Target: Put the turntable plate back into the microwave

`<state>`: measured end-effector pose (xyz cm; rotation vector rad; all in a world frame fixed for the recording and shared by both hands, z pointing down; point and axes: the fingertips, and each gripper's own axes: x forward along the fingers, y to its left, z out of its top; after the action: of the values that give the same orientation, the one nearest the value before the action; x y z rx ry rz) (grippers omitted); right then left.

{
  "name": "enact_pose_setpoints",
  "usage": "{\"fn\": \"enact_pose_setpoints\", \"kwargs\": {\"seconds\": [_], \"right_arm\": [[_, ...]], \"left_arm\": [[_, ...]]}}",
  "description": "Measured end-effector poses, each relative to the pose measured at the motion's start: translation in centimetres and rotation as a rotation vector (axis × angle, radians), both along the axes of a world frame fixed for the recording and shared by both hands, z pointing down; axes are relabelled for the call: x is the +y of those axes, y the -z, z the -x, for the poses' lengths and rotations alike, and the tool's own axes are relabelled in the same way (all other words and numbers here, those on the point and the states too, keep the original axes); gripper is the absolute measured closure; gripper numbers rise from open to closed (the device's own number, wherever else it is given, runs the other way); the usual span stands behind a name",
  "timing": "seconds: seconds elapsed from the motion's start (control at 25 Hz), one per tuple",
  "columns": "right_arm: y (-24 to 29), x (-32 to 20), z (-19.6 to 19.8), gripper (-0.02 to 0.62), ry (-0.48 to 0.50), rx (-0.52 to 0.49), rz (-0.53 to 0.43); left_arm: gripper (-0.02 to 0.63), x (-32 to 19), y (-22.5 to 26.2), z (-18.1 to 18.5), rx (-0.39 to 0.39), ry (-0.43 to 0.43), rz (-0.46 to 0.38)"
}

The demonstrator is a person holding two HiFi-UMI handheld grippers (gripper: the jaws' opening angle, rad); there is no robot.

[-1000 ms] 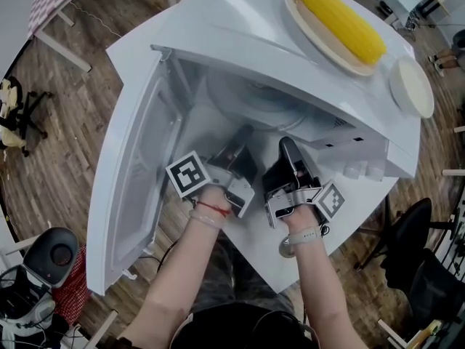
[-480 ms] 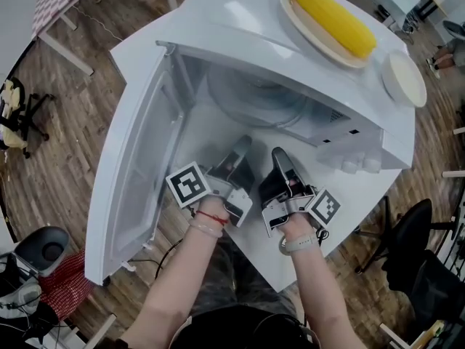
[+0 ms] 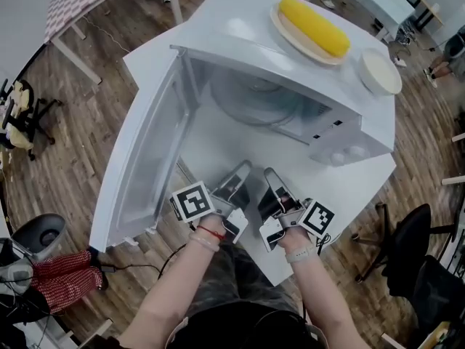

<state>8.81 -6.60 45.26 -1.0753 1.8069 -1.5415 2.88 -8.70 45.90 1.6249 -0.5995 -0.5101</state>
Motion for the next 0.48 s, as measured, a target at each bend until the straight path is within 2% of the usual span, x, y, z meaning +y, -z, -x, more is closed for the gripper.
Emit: {"fn": "enact_pose_setpoints", "kwargs": {"seconds": [0.16, 0.48], "right_arm": [[0.7, 2.3, 0.6, 0.575, 0.032, -0.003, 0.014], [2.7, 5.5, 0.9, 0.575, 0.078, -0.016, -0.019]], "left_arm": [[0.594, 1.9, 1.2, 0.1, -0.008, 0.005, -0.01], [0.594, 5.1, 3.0, -0.3, 0.002, 0.008, -0.023]]}}
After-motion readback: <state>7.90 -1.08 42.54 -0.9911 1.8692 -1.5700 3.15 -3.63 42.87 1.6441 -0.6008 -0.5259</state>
